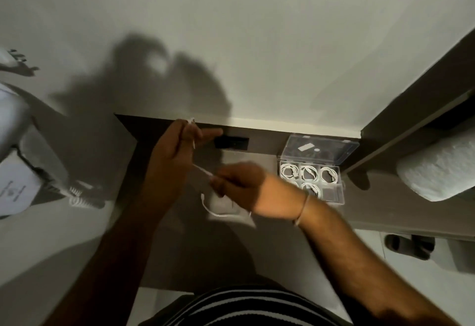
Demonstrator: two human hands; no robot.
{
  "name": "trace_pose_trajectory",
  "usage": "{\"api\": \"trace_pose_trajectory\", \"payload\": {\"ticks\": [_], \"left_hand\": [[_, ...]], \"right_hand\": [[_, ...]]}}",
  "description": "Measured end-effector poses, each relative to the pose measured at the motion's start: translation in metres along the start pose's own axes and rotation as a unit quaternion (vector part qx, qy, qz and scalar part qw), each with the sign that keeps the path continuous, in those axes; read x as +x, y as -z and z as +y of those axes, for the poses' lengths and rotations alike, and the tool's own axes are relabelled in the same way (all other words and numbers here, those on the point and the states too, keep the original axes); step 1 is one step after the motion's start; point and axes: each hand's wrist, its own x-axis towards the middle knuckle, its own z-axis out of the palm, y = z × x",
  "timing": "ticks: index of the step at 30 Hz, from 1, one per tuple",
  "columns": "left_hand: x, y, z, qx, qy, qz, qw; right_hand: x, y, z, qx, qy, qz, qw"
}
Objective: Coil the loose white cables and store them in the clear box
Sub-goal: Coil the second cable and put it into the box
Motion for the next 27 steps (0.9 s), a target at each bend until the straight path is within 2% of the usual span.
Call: {"api": "trace_pose_trajectory", "payload": {"ticks": [1,2,3,5,6,8,10,12,14,16,18,20,22,24,25,27], "left_hand": [[-0.003,-0.001,-0.001,0.095,-0.025,-0.005,0.995],[-0.006,-0.003,0.0,0.136,-0.035,-0.014,0.99],[-0.01,-0.006,0.0,0.117,-0.029,-0.035,0.992],[-0.018,-0.011,0.009,-0.007,0.01,-0.121,0.993],[-0.02,-0.01,0.017,-0.093,0.033,-0.16,0.982],[-0.018,-0.011,0.037,-0.276,0.085,-0.195,0.937],[-0.011,-0.012,0.051,-0.386,0.118,-0.168,0.899],[-0.005,-0.013,0.055,-0.406,0.12,-0.089,0.902],[0.0,-0.012,0.047,-0.39,0.112,-0.004,0.914],[0.003,-0.008,0.037,-0.351,0.101,0.039,0.93],[0.001,-0.006,0.025,-0.195,0.089,0.044,0.976],[-0.005,-0.013,0.017,-0.025,0.057,0.001,0.998],[-0.011,-0.027,0.018,0.021,0.021,-0.085,0.996],[-0.009,-0.035,0.024,-0.047,0.047,-0.127,0.99],[-0.006,-0.035,0.029,-0.129,0.076,-0.138,0.979],[0.003,-0.032,0.037,-0.323,0.14,-0.147,0.924]], "right_hand": [[-0.001,0.02,-0.01,-0.028,0.025,0.023,0.999],[-0.002,0.042,-0.018,-0.043,0.048,0.06,0.996],[-0.002,0.062,-0.022,-0.053,0.066,0.102,0.991],[0.005,0.086,-0.02,-0.039,0.064,0.171,0.982],[0.013,0.085,-0.017,0.001,0.049,0.191,0.98],[0.026,0.062,-0.008,0.097,0.018,0.215,0.972],[0.035,0.017,0.0,0.176,-0.003,0.221,0.959],[0.03,-0.02,0.002,0.214,-0.043,0.209,0.953],[0.021,-0.028,0.001,0.172,-0.07,0.155,0.97],[0.013,-0.01,0.0,0.071,-0.079,0.034,0.994],[0.004,0.016,-0.006,0.003,-0.054,-0.04,0.998],[-0.001,0.043,-0.014,-0.048,-0.008,-0.003,0.999],[0.001,0.069,-0.016,-0.086,0.028,0.06,0.994],[0.008,0.09,-0.01,-0.046,0.033,0.079,0.995],[0.013,0.094,-0.005,0.005,0.021,0.085,0.996],[0.023,0.083,0.005,0.099,-0.011,0.121,0.988]]}}
